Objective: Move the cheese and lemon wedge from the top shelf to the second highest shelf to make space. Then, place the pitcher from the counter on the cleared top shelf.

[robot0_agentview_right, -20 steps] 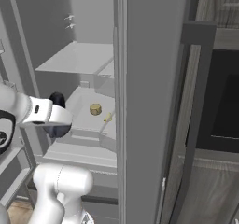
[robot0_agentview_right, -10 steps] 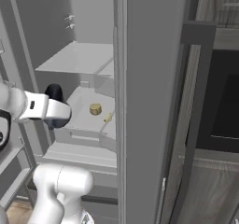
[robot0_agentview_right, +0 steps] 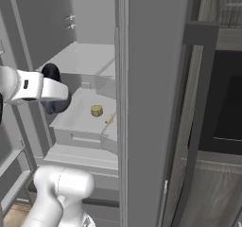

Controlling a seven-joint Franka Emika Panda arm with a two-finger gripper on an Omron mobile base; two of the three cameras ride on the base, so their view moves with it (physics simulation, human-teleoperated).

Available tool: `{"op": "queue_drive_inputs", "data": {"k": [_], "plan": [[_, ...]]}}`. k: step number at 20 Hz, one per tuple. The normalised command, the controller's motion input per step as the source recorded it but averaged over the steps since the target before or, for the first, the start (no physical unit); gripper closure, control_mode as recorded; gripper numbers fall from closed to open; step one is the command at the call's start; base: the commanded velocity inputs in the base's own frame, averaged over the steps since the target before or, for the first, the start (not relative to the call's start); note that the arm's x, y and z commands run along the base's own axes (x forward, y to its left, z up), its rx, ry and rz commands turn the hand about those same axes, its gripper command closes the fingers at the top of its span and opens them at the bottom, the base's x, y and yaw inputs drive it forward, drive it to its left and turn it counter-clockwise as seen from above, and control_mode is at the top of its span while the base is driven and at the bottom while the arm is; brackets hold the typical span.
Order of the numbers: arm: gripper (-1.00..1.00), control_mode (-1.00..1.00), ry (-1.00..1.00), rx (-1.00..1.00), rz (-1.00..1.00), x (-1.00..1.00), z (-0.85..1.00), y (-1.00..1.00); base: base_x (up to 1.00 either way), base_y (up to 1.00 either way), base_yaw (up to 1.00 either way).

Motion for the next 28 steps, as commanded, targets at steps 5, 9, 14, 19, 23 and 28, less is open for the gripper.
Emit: {"op": "queue_drive_inputs", "data": {"k": [5,9,14,19,23,28], "plan": [[1.0,-1.0,0.0,-0.12,0.0,0.0,0.39,-0.31,0.0,0.0,0.0],[1.0,-1.0,0.0,-0.14,0.0,0.0,0.21,-0.39,0.0,0.0,0.0],[1.0,-1.0,0.0,-0.12,0.0,0.07,0.1,-0.27,0.0,0.0,0.0],[1.0,-1.0,0.0,-0.1,0.0,0.29,0.04,-0.08,0.0,0.0,0.0],[1.0,-1.0,-0.04,-0.06,0.0,0.35,0.05,-0.02,0.0,0.0,0.0],[1.0,-1.0,-0.08,-0.03,0.0,0.43,0.06,-0.01,0.0,0.0,0.0]]}}
